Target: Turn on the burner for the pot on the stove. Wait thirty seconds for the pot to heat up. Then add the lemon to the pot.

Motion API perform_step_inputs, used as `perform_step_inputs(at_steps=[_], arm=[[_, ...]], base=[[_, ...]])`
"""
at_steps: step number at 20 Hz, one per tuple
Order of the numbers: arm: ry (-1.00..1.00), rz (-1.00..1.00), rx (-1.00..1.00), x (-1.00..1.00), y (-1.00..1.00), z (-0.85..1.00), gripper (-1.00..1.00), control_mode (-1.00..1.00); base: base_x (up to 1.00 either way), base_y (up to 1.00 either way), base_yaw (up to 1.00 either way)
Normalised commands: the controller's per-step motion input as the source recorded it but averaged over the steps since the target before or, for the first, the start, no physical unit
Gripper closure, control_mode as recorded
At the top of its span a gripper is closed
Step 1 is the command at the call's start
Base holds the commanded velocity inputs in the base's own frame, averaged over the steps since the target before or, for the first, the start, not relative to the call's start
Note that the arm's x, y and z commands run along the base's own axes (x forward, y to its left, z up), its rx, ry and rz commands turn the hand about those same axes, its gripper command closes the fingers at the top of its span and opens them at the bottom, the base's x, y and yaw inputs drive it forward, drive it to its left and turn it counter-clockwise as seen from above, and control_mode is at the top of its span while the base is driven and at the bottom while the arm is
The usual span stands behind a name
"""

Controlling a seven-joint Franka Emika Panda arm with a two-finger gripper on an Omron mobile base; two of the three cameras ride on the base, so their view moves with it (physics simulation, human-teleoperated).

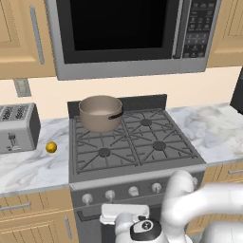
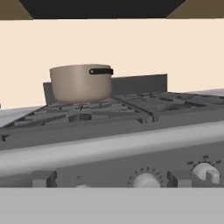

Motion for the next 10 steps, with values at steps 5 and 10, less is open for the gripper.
perform_step_inputs(at_steps=[5,10], arm=[[0.00,0.00,0.00,0.28,0.17,-0.36,-1.00,-1.00],[0.00,0.00,0.00,0.33,0.13,-0.30,-1.00,-1.00]], base=[[0.00,0.00,0.00],[0.00,0.00,0.00]])
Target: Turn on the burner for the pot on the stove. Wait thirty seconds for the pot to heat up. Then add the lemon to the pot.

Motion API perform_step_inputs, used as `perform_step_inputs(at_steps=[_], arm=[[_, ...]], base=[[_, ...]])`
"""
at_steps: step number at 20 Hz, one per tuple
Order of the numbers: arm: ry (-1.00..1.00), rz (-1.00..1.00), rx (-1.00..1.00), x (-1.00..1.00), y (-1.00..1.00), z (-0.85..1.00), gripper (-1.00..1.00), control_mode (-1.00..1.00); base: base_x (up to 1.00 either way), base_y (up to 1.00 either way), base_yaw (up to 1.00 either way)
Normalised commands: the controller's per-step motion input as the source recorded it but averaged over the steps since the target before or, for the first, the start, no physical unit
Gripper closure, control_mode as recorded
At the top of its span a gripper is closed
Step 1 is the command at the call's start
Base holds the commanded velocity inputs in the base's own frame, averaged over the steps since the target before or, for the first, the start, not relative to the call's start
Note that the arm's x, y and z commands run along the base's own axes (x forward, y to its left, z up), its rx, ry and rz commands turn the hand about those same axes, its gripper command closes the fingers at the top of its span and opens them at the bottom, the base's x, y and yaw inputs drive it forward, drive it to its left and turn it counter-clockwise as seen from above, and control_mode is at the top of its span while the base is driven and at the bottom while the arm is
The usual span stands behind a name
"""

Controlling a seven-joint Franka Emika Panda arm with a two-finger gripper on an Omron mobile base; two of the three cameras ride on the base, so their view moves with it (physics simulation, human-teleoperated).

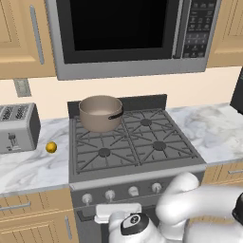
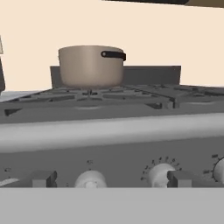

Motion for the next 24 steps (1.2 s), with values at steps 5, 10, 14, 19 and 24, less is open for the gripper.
perform_step_inputs(at_steps=[5,10,14,19,24], arm=[[0.00,0.00,0.00,0.26,0.02,-0.35,-1.00,-1.00],[-0.02,0.00,0.00,0.12,0.00,-0.36,-1.00,-1.00],[-0.05,0.00,0.01,0.19,0.00,-0.23,-1.00,-1.00],[-0.06,0.00,0.01,0.24,0.00,-0.17,-1.00,-1.00],[-0.04,0.00,0.01,0.25,0.00,-0.25,-1.00,-1.00]], base=[[0.00,0.00,0.00],[0.00,0.00,0.00],[0.00,0.00,0.00],[0.00,0.00,0.00],[0.00,0.00,0.00]])
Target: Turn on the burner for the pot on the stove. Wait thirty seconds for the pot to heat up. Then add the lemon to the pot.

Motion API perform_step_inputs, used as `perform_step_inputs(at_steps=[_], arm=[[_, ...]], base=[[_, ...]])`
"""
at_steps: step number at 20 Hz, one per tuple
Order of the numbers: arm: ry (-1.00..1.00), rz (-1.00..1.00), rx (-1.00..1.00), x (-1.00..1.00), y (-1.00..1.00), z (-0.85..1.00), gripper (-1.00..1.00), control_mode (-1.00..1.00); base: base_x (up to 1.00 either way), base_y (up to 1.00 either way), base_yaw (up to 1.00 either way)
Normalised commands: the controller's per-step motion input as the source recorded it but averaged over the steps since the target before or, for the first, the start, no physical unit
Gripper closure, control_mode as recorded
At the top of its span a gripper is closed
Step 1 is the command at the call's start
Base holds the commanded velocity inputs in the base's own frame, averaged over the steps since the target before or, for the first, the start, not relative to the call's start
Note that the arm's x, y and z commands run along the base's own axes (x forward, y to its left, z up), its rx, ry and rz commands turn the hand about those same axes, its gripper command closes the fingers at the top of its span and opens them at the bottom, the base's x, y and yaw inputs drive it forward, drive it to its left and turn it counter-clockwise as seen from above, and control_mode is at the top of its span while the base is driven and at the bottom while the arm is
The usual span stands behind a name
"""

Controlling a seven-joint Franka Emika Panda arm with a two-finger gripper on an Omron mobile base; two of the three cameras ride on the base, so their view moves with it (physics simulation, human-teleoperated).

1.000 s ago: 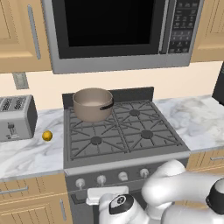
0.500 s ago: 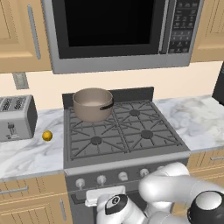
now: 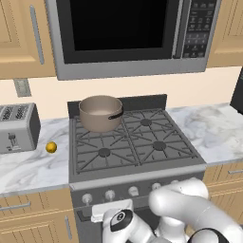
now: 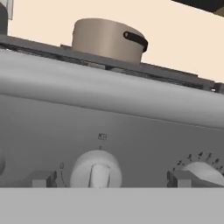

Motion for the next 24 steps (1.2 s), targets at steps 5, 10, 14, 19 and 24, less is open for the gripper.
perform_step_inputs(at_steps=[5,10,14,19,24], arm=[[-0.05,0.00,0.01,0.24,0.00,-0.16,-1.00,-1.00],[-0.03,0.01,0.01,0.28,0.00,-0.23,-1.00,-1.00],[-0.02,0.01,0.01,0.28,0.00,-0.25,-1.00,-1.00],[-0.05,0.03,0.00,0.17,0.11,-0.06,1.00,-1.00],[-0.18,0.06,0.00,0.00,0.01,0.07,1.00,-1.00]], base=[[0.00,0.00,0.00],[0.00,0.00,0.00],[0.00,0.00,0.00],[0.00,0.00,0.00],[0.00,0.00,0.00]])
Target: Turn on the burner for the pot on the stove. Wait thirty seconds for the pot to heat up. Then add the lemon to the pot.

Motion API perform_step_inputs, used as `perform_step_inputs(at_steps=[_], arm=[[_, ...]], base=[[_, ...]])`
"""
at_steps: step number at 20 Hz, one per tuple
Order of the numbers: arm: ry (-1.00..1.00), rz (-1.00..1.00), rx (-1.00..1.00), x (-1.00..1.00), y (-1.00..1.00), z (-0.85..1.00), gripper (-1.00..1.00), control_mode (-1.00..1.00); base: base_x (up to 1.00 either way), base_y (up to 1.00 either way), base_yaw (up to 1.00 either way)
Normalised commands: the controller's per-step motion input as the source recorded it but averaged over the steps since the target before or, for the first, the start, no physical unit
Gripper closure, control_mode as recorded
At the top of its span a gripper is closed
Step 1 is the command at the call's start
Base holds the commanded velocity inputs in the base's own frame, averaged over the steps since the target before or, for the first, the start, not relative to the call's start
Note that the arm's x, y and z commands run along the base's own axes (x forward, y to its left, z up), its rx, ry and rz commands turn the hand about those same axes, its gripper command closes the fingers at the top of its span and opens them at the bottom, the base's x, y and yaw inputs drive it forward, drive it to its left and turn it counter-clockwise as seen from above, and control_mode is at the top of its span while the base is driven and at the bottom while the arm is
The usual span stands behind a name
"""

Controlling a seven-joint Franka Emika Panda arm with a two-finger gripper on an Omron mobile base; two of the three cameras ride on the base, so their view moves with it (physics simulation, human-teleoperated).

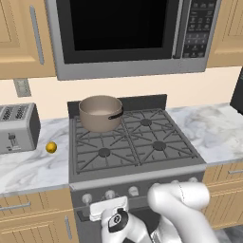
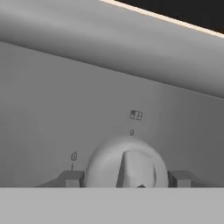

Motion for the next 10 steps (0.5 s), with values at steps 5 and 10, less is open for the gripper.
perform_step_inputs(at_steps=[5,10], arm=[[-0.23,0.13,-0.12,-0.01,0.01,0.31,1.00,-1.00],[-0.17,0.13,-0.37,0.00,0.11,0.55,1.00,-1.00]], base=[[0.00,0.00,0.00],[0.00,0.00,0.00]])
